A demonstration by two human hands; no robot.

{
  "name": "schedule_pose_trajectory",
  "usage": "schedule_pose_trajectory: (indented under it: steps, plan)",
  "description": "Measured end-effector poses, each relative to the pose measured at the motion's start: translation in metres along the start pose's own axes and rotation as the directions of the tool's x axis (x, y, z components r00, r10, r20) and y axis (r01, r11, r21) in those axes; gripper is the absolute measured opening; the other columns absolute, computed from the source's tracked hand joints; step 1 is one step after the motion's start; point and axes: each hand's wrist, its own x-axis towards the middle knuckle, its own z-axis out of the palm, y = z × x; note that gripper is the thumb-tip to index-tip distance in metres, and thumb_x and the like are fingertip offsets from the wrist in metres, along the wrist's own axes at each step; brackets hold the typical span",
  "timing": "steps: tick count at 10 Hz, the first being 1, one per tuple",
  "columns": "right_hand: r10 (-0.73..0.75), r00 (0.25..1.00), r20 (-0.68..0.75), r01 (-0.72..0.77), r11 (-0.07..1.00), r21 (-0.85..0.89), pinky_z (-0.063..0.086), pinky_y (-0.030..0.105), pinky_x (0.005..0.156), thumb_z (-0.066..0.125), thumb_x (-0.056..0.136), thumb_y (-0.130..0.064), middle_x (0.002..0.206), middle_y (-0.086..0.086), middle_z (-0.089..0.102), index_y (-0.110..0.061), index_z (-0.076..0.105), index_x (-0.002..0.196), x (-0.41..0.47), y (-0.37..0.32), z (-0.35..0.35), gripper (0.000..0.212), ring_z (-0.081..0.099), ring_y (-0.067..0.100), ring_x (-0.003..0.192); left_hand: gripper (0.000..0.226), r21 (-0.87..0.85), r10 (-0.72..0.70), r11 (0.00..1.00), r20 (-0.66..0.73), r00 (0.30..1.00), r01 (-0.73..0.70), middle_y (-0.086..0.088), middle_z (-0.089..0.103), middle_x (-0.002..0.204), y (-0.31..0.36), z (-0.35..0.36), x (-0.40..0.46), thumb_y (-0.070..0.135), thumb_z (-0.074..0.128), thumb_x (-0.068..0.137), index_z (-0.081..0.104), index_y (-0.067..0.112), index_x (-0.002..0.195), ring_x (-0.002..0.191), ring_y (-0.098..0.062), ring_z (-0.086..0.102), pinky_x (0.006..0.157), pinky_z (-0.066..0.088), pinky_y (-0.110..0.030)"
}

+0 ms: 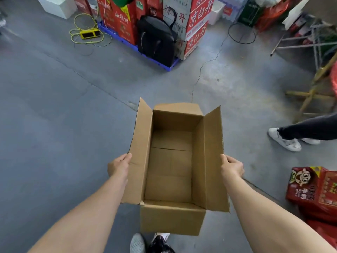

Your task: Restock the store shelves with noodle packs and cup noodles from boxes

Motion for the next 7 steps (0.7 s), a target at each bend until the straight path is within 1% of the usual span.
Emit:
schedule_pose_trajectory:
  steps: [1,2,3,4,5,6,7]
  plan:
    - [0.008,1.000,0.012,-0.008,1.000,-0.011,0.046,0.036,0.102,0.063,0.099,-0.029,0.120,0.007,0.072,-0.013,0.076,0.115,0.014,0.003,0.004,0.026,0.062,0.029,0.116,0.040,0.011,-0.013,1.000,-0.016,1.000,0.013,-0.009,0.063,0.136,-0.003,0.004,0.009,0.023,0.071,0.094,0.065,0.007,0.130,0.129,-0.027,0.055,0.110,0.041,-0.039]
    - [0.011,1.000,-0.002,-0.011,1.000,-0.022,0.044,0.036,0.104,0.062,0.100,-0.028,0.121,0.008,0.072,-0.013,0.076,0.116,0.028,0.005,0.005,0.026,0.061,0.030,0.118,0.040,0.019,-0.048,0.999,-0.048,0.998,0.049,-0.008,0.061,0.139,-0.008,0.007,0.018,0.024,0.069,0.095,0.064,0.010,0.132,0.131,-0.029,0.054,0.108,0.042,-0.044]
    - [0.034,0.999,-0.002,-0.034,0.997,-0.073,0.047,0.037,0.098,0.057,0.102,-0.027,0.115,0.010,0.073,-0.011,0.076,0.112,0.034,0.017,0.004,0.027,0.062,0.033,0.111,0.039,0.066,-0.077,0.994,-0.097,0.992,0.083,-0.009,0.061,0.139,-0.020,0.010,0.021,0.021,0.065,0.098,0.062,0.008,0.135,0.129,-0.029,0.055,0.098,0.042,-0.033]
    - [0.106,0.994,-0.017,-0.108,0.981,-0.158,0.048,0.037,0.088,0.050,0.104,-0.024,0.107,0.014,0.071,-0.010,0.074,0.114,0.032,0.032,0.003,0.029,0.058,0.034,0.093,0.042,0.119,-0.105,0.985,-0.153,0.983,0.124,-0.011,0.060,0.140,-0.028,0.014,0.019,0.019,0.061,0.100,0.057,0.008,0.140,0.126,-0.031,0.057,0.096,0.042,-0.029]
    - [0.117,0.993,-0.019,-0.118,0.973,-0.198,0.044,0.039,0.097,0.049,0.105,-0.027,0.129,0.013,0.065,-0.015,0.062,0.135,0.035,0.036,0.004,0.035,0.057,0.034,0.112,0.053,0.234,-0.050,0.969,-0.133,0.990,0.080,-0.008,0.049,0.151,-0.024,0.020,0.019,0.032,0.058,0.102,0.045,0.016,0.150,0.134,-0.033,0.050,0.106,0.042,-0.041]
    - [0.047,0.999,-0.013,-0.049,0.964,-0.261,0.035,0.049,0.114,0.055,0.101,-0.031,0.148,0.014,0.052,-0.012,0.046,0.149,0.043,0.034,0.012,0.052,0.042,0.037,0.140,0.064,0.324,0.009,0.945,-0.136,0.991,0.036,-0.007,0.040,0.158,-0.016,0.027,0.017,0.042,0.058,0.100,0.035,0.021,0.155,0.140,-0.034,0.043,0.110,0.041,-0.049]
    - [0.056,0.998,0.016,-0.049,0.957,-0.285,0.033,0.052,0.116,0.059,0.099,-0.033,0.153,0.014,0.046,-0.014,0.041,0.152,0.048,0.033,0.025,0.059,0.039,0.037,0.142,0.068,0.407,0.124,0.912,-0.161,0.979,-0.049,-0.008,0.040,0.158,-0.006,0.036,0.014,0.043,0.063,0.096,0.038,0.015,0.153,0.143,-0.032,0.040,0.114,0.037,-0.047]
